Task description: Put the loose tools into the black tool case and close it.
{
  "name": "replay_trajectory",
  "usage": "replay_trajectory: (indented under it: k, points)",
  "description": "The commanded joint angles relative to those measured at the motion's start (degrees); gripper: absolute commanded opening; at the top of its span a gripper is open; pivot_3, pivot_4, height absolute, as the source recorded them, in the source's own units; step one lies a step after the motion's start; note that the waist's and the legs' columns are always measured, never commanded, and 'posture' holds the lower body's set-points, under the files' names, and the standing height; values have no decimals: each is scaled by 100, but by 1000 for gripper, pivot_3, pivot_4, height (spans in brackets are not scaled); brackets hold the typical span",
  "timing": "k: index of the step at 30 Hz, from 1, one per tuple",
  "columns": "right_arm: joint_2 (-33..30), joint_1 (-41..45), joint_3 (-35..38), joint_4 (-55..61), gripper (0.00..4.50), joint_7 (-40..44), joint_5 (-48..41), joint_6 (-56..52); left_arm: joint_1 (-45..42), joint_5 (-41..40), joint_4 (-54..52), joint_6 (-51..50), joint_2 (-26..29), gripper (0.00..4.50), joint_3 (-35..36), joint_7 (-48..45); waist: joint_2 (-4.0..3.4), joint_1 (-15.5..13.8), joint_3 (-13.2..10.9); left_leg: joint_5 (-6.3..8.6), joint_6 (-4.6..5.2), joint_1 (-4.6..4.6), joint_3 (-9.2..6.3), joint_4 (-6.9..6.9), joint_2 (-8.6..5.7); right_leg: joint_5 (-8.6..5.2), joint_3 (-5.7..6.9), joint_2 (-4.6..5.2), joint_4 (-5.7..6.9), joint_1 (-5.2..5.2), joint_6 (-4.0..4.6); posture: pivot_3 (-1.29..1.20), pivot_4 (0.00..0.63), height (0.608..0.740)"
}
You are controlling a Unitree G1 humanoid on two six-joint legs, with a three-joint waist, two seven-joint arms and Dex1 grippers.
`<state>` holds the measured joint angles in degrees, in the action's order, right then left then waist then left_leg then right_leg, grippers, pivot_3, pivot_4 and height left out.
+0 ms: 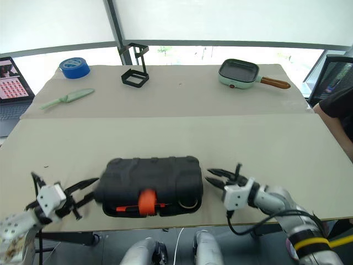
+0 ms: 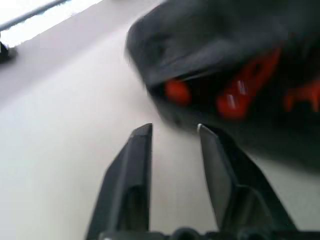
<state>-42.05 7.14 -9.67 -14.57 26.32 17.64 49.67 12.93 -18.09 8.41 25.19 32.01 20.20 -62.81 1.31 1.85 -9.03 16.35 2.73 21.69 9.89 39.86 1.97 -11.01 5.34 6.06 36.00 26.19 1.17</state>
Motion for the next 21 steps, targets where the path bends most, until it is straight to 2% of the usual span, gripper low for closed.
replay_trajectory:
  k: [1,2,3,5,6,7,8,9,11,15,19,21]
  points:
    - [-245,-140,310,179,2702,-133,-122,225,-86,-169,77,-67,295,2976,331,269,5,-69,-1,0,-6,-1,-6,2,0,-1,0,3,3,-5,1,0,150,740]
    - [-320,-262,366,238,3056,-38,-330,61,-138,-320,131,-375,341,3352,377,339,5,-92,0,4,-11,0,-14,0,0,-17,1,5,1,-4,28,0,150,740]
    - [-388,-392,427,340,3430,74,-600,-110,-213,-420,191,-627,398,3456,396,395,5,-117,0,9,-2,-1,-14,0,0,-19,1,7,2,-5,31,0,150,740]
    - [-633,-744,451,692,3430,588,-1417,-677,-406,-430,361,-889,593,3456,301,295,5,-160,0,18,23,-2,-21,-1,-1,-17,1,14,4,-10,28,0,150,740]
    - [-931,-1200,424,1238,3081,1092,-2298,-1253,-725,-350,442,-1136,694,3235,114,274,5,-180,0,17,27,-1,-23,0,-2,-15,2,12,4,-11,24,0,150,740]
    - [-1142,-1541,418,1661,2917,1452,-2917,-1685,-945,-305,490,-1317,762,2956,-14,260,2,-260,1,3,52,1,-24,0,-1,-8,5,11,3,-12,13,0,150,740]
    - [-1298,-1819,442,2020,2526,1727,-3407,-1917,-1183,-289,516,-1423,777,2738,-129,251,3,-280,1,-6,67,11,-33,2,-4,0,14,16,2,-14,0,0,150,740]
    - [-1448,-2080,520,2399,2110,1885,-3779,-2280,-1524,-261,532,-1654,763,2266,-314,266,7,-289,3,-6,68,12,-36,1,-4,-1,18,13,-1,-14,-1,0,150,740]
    - [-1630,-2380,602,2906,1478,2108,-4061,-2649,-2102,-152,588,-2005,708,1626,-652,299,14,-295,5,-6,69,20,-40,5,2,2,23,14,-11,-19,-1,0,150,740]
    - [-1575,-2478,414,3386,102,2417,-3778,-2988,-2988,65,1002,-2322,690,120,-1266,13,28,-231,12,7,92,19,-35,15,-1,13,34,6,-14,-23,-22,0,150,740]
    - [-1182,-2143,-13,3535,26,2516,-3423,-3344,-3691,352,1802,-2319,697,38,-1749,-418,35,-189,11,-6,62,12,-24,12,0,12,30,-3,-15,-19,-22,0,150,740]
    - [-950,-1898,-234,3599,26,2457,-3242,-3737,-3948,529,2102,-2186,671,38,-1983,-615,42,-214,7,-10,55,29,-25,20,0,12,32,-41,-15,-8,-21,0,150,740]
